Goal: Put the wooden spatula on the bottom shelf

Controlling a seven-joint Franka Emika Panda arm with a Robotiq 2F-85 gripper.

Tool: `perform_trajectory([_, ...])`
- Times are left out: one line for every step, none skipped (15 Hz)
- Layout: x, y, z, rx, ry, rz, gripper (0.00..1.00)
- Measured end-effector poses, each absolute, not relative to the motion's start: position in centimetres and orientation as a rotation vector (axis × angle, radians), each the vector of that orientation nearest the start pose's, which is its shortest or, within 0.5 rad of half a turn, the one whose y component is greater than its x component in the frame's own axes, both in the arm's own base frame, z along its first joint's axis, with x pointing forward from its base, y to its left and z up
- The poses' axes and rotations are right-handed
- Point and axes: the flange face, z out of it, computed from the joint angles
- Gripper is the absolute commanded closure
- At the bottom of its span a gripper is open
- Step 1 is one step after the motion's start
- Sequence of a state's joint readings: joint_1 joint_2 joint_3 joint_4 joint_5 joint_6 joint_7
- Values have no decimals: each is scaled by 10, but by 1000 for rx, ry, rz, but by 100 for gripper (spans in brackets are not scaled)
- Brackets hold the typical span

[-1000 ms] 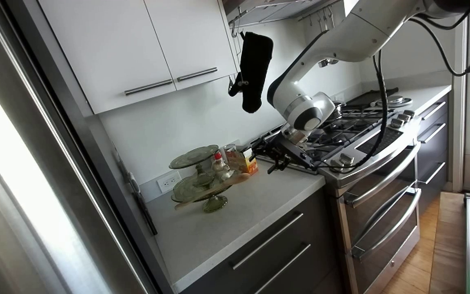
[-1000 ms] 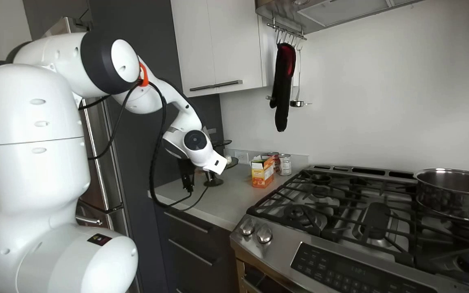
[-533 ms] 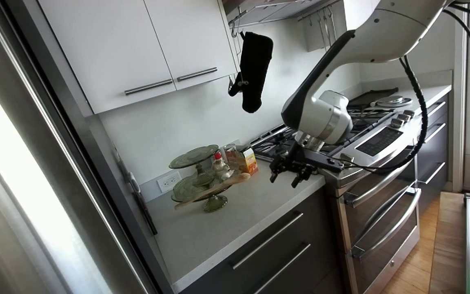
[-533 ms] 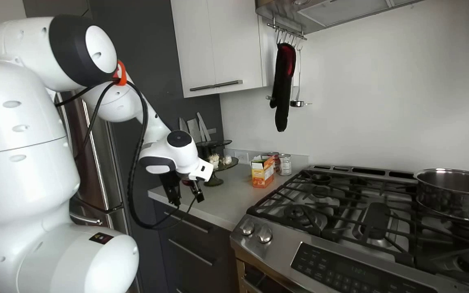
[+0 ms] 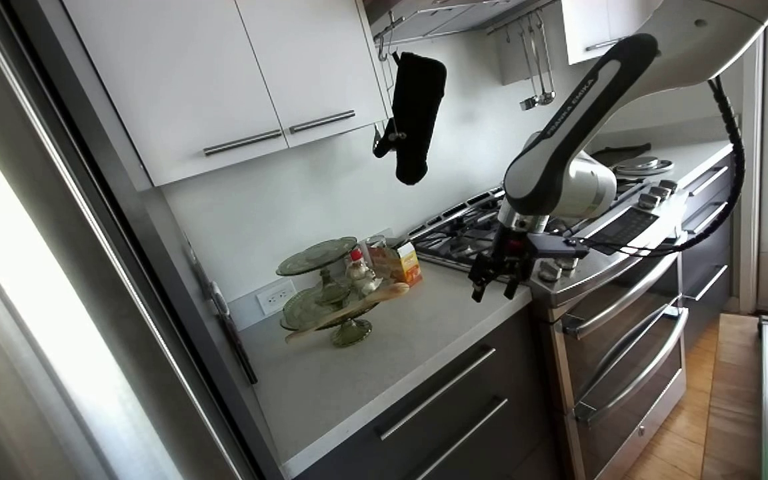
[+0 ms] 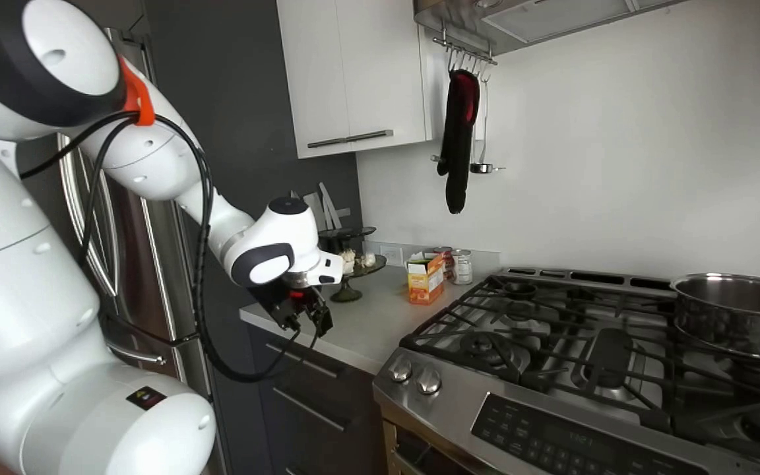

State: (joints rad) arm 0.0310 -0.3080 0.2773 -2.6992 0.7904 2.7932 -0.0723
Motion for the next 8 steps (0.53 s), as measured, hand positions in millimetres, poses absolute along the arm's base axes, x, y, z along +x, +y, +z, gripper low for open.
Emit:
perform_trajectory([407,90,373,-2722,382,-457,0])
perform_trajectory([404,88,387,-2739,346,-427,0])
perform_trajectory([402,86,402,-2754,316,-400,0])
perform_trajectory([399,84,418,-2766,291,-376,0])
perform_trajectory([396,81,434,-2776,285,-359,0])
perform_trajectory([394,79,447,-2780,288,-357,0])
perform_trajectory([393,78,454,-2780,291,-361,0])
perform_trajectory([392,77,456,-2781,291,-365,0])
